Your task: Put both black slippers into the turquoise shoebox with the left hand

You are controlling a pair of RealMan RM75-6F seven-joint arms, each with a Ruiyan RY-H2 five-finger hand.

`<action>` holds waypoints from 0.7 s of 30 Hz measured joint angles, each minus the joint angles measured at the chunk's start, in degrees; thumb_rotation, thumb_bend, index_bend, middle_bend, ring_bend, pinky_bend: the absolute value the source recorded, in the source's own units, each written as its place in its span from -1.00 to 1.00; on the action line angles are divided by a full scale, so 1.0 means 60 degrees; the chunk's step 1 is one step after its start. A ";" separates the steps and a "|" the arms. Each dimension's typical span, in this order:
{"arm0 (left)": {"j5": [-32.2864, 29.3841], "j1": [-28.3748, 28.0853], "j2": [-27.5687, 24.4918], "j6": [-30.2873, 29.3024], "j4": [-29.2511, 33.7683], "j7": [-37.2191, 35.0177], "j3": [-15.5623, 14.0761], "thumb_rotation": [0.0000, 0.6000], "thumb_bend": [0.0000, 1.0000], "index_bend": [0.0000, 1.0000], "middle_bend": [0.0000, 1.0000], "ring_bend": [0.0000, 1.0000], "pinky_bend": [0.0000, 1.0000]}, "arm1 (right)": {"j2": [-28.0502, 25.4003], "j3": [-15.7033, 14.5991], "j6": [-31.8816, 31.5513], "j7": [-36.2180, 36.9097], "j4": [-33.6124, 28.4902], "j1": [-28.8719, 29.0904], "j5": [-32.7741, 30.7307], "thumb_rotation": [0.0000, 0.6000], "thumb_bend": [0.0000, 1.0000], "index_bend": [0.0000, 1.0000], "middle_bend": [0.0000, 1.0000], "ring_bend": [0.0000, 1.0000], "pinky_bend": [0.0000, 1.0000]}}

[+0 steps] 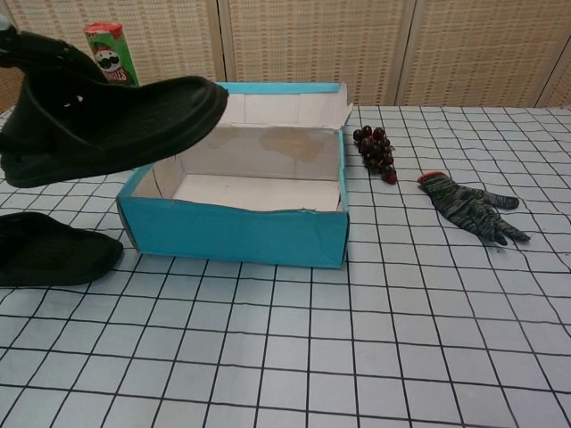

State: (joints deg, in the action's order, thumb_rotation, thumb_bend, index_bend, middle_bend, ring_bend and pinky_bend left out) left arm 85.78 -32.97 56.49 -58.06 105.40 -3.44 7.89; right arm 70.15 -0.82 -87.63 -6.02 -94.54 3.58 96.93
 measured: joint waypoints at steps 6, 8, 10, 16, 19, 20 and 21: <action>-0.2794 -0.1828 0.0637 0.1683 -0.0077 0.1140 0.1006 1.00 0.14 0.02 0.25 0.02 0.18 | 0.0023 0.0122 0.0286 -0.0018 0.0024 0.0096 -0.0379 1.00 -0.68 -1.00 -1.00 -1.00 -1.00; -0.3665 -0.2417 0.0887 0.2102 -0.0256 0.1485 0.1256 1.00 0.14 0.02 0.25 0.02 0.18 | 0.0028 0.0160 0.0388 -0.0024 0.0038 0.0139 -0.0494 1.00 -0.68 -1.00 -1.00 -1.00 -1.00; -0.4438 -0.2947 0.1144 0.2454 -0.0514 0.1763 0.1440 1.00 0.14 0.03 0.26 0.02 0.19 | 0.0035 0.0206 0.0417 -0.0039 0.0050 0.0162 -0.0574 1.00 -0.68 -1.00 -1.00 -1.00 -1.00; -0.5835 -0.4156 0.2051 0.3114 -0.1465 0.2219 0.1653 1.00 0.13 0.03 0.28 0.03 0.20 | 0.0045 0.0310 0.0469 -0.0045 0.0067 0.0196 -0.0796 1.00 -0.68 -1.00 -1.00 -1.00 -1.00; -0.6105 -0.4537 0.2536 0.3195 -0.1942 0.2328 0.1659 1.00 0.13 0.03 0.28 0.03 0.20 | 0.0034 0.0331 0.0493 -0.0023 0.0065 0.0210 -0.0854 1.00 -0.68 -1.00 -1.00 -1.00 -1.00; -0.6164 -0.4634 0.2665 0.3205 -0.2089 0.2371 0.1647 1.00 0.13 0.03 0.28 0.03 0.20 | 0.0023 0.0336 0.0496 -0.0002 0.0062 0.0214 -0.0867 1.00 -0.68 -1.00 -1.00 -1.00 -1.00; -0.6229 -0.4727 0.2793 0.3214 -0.2238 0.2414 0.1629 1.00 0.13 0.03 0.28 0.03 0.20 | 0.0016 0.0339 0.0498 0.0009 0.0064 0.0217 -0.0874 1.00 -0.68 -1.00 -1.00 -1.00 -1.00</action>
State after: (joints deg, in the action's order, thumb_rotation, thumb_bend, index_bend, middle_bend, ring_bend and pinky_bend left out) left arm 48.40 -61.33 73.25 -38.78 91.98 11.05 17.67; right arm 70.25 1.21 -84.64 -5.97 -94.16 4.88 91.68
